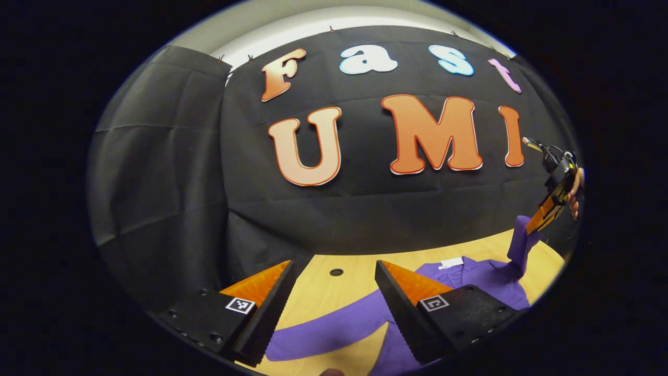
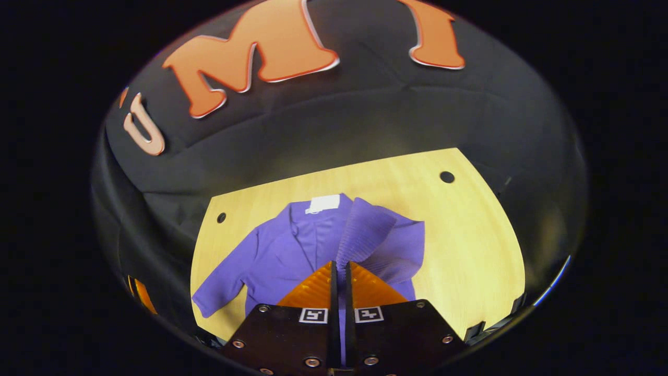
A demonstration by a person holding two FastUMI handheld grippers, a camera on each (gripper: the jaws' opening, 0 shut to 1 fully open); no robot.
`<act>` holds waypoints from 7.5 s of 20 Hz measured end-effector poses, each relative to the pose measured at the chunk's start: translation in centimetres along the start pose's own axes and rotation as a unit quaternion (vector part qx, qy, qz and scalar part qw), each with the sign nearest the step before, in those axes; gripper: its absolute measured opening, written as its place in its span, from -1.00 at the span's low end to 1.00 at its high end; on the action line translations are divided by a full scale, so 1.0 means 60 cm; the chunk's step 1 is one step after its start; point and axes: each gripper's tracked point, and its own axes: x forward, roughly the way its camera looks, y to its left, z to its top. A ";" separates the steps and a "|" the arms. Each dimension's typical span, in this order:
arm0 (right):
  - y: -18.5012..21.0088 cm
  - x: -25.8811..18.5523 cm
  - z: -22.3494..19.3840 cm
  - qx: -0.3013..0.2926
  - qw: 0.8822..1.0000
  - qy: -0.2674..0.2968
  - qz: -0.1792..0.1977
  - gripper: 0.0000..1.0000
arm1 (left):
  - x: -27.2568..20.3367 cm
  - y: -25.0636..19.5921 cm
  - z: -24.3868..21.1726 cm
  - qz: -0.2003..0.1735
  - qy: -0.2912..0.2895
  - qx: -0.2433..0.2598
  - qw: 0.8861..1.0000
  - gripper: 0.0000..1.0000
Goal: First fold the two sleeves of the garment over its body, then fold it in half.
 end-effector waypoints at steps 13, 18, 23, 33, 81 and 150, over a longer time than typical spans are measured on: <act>0.206 0.122 -0.081 -0.044 0.997 0.041 0.050 -0.91 | 0.031 0.111 -0.066 0.055 0.044 0.016 0.997 0.96; 0.262 0.129 -0.095 -0.041 0.996 0.035 0.077 -0.84 | 0.039 0.128 -0.087 0.062 0.060 0.022 0.996 0.96; 0.273 0.093 -0.067 -0.061 0.993 -0.022 0.101 0.00 | 0.051 0.144 -0.100 0.069 0.070 0.030 0.995 0.96; 0.156 -0.042 0.005 -0.162 0.968 -0.192 0.020 0.90 | 0.097 0.184 -0.248 0.065 0.218 -0.050 0.972 0.96; -0.162 -0.240 0.014 -0.155 0.928 -0.321 -0.106 0.92 | 0.155 0.030 -0.446 -0.017 0.564 -0.100 0.819 -0.84; -0.209 -0.247 -0.028 -0.164 0.914 -0.370 -0.032 0.92 | 0.019 -0.389 0.214 -0.122 -0.106 -0.007 0.987 0.94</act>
